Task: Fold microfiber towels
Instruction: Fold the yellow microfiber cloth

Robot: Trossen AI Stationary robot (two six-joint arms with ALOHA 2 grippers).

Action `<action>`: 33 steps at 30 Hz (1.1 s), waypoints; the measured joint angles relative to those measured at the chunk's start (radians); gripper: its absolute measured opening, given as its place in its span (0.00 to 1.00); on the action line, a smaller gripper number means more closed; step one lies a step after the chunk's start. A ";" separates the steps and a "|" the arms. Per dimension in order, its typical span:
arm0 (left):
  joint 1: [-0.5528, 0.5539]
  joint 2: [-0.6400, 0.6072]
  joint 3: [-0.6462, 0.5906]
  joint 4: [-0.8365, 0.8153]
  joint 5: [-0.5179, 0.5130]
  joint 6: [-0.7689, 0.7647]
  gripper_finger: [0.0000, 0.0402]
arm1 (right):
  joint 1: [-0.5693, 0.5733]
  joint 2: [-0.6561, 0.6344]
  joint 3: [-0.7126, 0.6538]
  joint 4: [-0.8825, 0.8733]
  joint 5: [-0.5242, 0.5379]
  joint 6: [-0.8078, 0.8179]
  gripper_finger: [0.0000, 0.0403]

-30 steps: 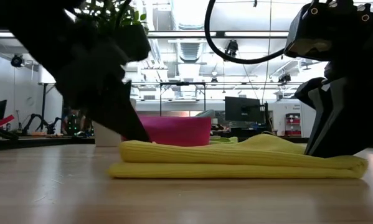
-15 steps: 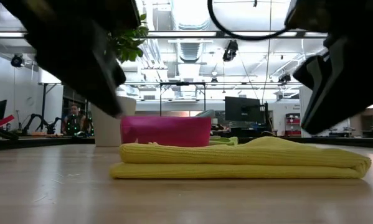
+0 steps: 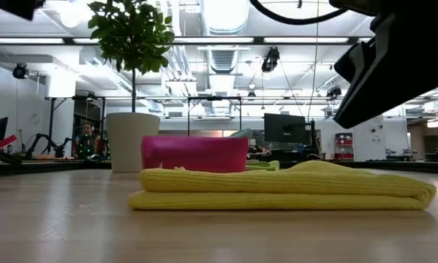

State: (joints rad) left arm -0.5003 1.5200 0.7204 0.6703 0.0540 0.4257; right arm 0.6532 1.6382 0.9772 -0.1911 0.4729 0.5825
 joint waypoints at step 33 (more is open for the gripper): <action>0.020 0.062 -0.098 -0.237 -0.318 -0.891 0.00 | -0.118 -0.060 -0.027 -0.348 -0.351 0.492 0.42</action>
State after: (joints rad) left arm -0.4803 1.5823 0.6229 0.4330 -0.2645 -0.4653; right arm 0.5350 1.5784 0.9501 -0.5395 0.1215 1.0744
